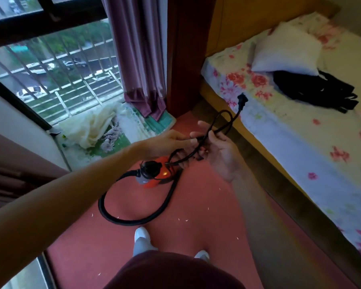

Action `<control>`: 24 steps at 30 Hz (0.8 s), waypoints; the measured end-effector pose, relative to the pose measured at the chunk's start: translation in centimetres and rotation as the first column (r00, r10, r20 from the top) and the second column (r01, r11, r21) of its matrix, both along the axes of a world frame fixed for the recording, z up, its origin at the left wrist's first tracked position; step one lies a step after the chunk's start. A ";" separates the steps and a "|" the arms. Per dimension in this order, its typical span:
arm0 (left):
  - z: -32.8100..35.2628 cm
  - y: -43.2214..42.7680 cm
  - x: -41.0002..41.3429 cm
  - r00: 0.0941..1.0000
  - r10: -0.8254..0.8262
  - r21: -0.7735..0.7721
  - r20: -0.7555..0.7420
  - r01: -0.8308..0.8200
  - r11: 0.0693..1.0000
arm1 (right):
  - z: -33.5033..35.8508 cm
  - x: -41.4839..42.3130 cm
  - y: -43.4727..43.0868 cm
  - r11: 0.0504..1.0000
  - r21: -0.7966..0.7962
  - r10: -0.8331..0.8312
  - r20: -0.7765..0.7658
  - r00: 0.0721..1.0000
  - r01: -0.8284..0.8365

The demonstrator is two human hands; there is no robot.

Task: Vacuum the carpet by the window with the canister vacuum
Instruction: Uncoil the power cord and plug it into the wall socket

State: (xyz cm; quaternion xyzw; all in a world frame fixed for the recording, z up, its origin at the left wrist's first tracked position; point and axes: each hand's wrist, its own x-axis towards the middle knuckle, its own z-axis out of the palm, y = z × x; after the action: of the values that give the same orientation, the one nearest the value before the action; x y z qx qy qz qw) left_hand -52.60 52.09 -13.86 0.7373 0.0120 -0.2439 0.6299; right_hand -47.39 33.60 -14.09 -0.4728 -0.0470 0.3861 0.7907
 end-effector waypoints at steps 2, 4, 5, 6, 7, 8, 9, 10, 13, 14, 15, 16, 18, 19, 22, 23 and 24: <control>0.1 -2.5 0.2 0.999 0.051 0.009 -0.002 -0.051 0.999 | -0.1 0.8 -2.5 1.000 -0.002 0.018 -0.001 1.000 -0.018; 0.2 -4.6 0.5 0.996 0.093 0.062 -0.011 -0.092 0.994 | -0.2 1.8 -5.0 0.998 -0.054 0.022 -0.040 0.999 -0.024; 0.4 -5.4 0.7 0.995 0.100 0.121 -0.001 -0.100 0.988 | -0.2 2.3 -6.0 0.995 -0.092 0.021 -0.076 0.997 -0.028; 0.5 -6.1 0.9 0.995 0.097 0.193 0.020 -0.099 0.976 | -0.3 2.8 -7.1 0.992 -0.123 0.024 -0.119 0.993 -0.039; 0.8 -6.7 1.2 0.996 0.085 0.270 0.037 -0.092 0.958 | -0.3 3.2 -8.2 0.989 -0.141 0.023 -0.168 0.986 -0.048; 1.1 -7.1 1.4 0.996 0.070 0.337 0.053 -0.084 0.938 | -0.5 3.6 -9.1 0.986 -0.158 0.011 -0.213 0.977 -0.045; 1.6 -7.3 1.6 0.997 0.048 0.403 0.063 -0.070 0.913 | -0.7 3.9 -10.0 0.980 -0.196 -0.013 -0.237 0.972 -0.035; 2.0 -7.2 1.7 0.997 0.023 0.465 0.075 -0.055 0.883 | -1.1 4.3 -10.8 0.964 -0.264 -0.043 -0.227 0.973 -0.019; 3.7 -6.1 1.6 0.998 -0.006 0.624 0.064 -0.036 0.781 | -2.2 5.3 -13.1 0.825 -0.563 -0.106 -0.053 0.993 0.057; 4.1 -5.4 1.5 0.998 0.033 0.621 0.050 -0.056 0.782 | -2.5 5.6 -13.8 0.770 -0.629 -0.127 0.013 0.992 0.107; 4.6 -4.6 1.4 0.996 0.080 0.586 0.034 -0.085 0.806 | -2.7 5.8 -14.4 0.736 -0.657 -0.157 0.066 0.985 0.162; 5.0 -3.7 1.3 0.993 0.118 0.541 0.025 -0.112 0.833 | -3.0 6.0 -14.8 0.725 -0.653 -0.202 0.098 0.974 0.216; 5.8 -2.2 1.4 0.987 0.157 0.476 0.036 -0.155 0.866 | -3.5 6.3 -15.4 0.710 -0.626 -0.312 0.134 0.941 0.324; 6.2 -1.7 1.5 0.985 0.165 0.451 0.049 -0.170 0.876 | -3.7 6.4 -15.4 0.691 -0.630 -0.338 0.150 0.929 0.353; 7.1 -0.8 2.5 0.972 0.218 0.310 0.091 -0.235 0.921 | -4.5 6.6 -14.7 0.640 -0.689 -0.311 0.173 0.934 0.341; 7.3 -0.6 3.0 0.964 0.246 0.249 0.100 -0.263 0.932 | -5.0 6.6 -14.3 0.629 -0.705 -0.304 0.164 0.938 0.327; 7.6 -0.5 3.6 0.954 0.281 0.187 0.104 -0.296 0.937 | -5.6 6.6 -14.0 0.618 -0.723 -0.305 0.142 0.942 0.309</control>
State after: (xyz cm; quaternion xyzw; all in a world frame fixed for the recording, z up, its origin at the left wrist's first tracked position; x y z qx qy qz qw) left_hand -49.05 51.59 -6.27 0.7960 0.1207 -0.1183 0.5813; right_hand -40.74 19.60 -19.65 -0.7525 0.1918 0.2299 0.5866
